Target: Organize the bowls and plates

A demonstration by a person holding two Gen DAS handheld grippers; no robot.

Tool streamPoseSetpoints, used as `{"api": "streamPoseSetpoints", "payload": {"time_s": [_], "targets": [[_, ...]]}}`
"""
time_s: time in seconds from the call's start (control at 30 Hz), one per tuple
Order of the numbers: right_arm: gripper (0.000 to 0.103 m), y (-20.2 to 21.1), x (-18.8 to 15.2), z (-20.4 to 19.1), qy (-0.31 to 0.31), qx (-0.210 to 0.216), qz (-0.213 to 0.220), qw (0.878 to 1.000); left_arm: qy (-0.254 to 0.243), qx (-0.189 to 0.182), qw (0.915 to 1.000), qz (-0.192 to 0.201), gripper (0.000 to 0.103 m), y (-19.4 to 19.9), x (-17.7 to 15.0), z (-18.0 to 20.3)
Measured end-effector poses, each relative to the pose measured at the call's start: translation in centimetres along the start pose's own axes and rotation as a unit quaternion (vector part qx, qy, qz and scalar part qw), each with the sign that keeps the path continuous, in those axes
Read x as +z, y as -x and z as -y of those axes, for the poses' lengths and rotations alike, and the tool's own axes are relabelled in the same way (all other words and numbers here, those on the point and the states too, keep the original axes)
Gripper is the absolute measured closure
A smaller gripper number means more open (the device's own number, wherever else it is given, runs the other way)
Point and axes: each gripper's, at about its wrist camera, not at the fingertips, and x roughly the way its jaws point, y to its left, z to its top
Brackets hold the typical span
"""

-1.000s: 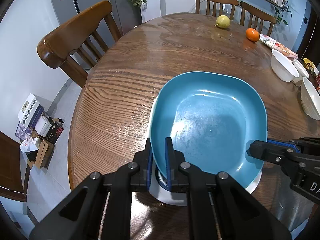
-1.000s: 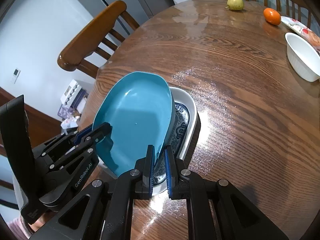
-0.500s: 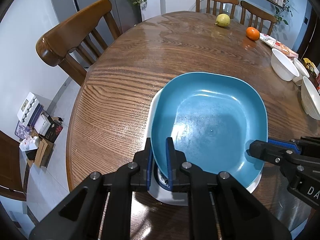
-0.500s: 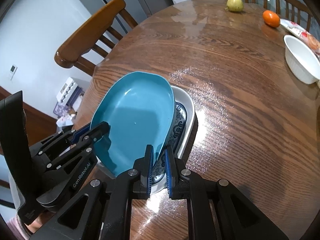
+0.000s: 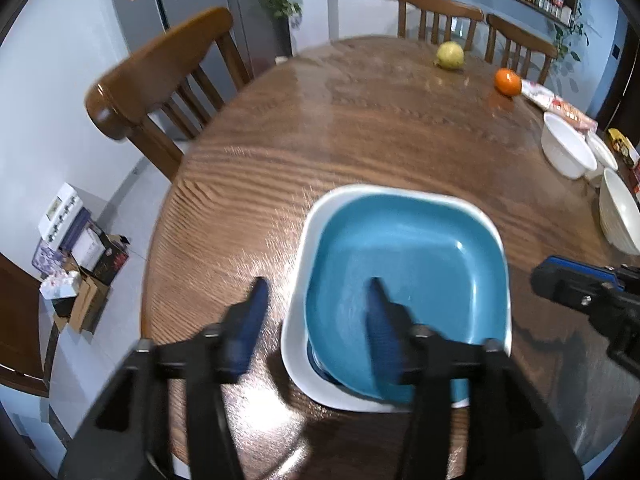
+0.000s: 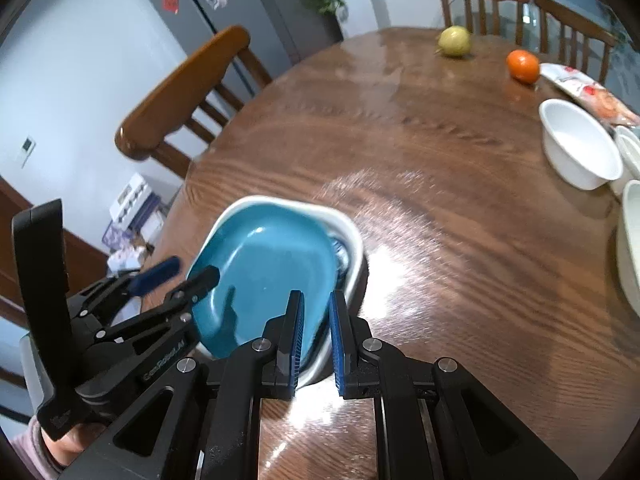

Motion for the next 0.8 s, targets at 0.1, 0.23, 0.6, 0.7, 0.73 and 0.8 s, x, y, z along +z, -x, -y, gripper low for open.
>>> {"api": "streamPoseSetpoints", "payload": {"time_s": [0.1,0.23,0.6,0.7,0.73,0.8], "targets": [[0.09,1.3,0.0,1.6,-0.017,-0.006,0.015,1.0,0.001,0.0,0.9999,0.013,0.046,0.8,0.7,0.5],[0.057,3.7,0.1,4.4,-0.044,-0.021,0.044,0.998,-0.008,-0.01,0.9997,0.02,0.026,1.5,1.2,2.1],[0.044,11.5,-1.3,14.6,-0.138,-0.089,0.127,0.978,-0.065,-0.067,0.9953,0.025,0.006,3.1,3.1,10.9],[0.037,13.0,-1.9,17.8,-0.169,-0.123,0.134,0.969,-0.074,-0.09,0.9929,0.02,0.003,3.0,3.8,13.8],[0.036,13.5,-2.2,18.9,-0.179,-0.133,0.137,0.965,-0.077,-0.098,0.992,0.019,0.003,3.0,4.1,15.1],[0.036,14.3,-2.7,21.1,-0.199,-0.157,0.139,0.957,-0.078,-0.111,0.9906,0.016,0.003,2.7,4.6,16.8]]}}
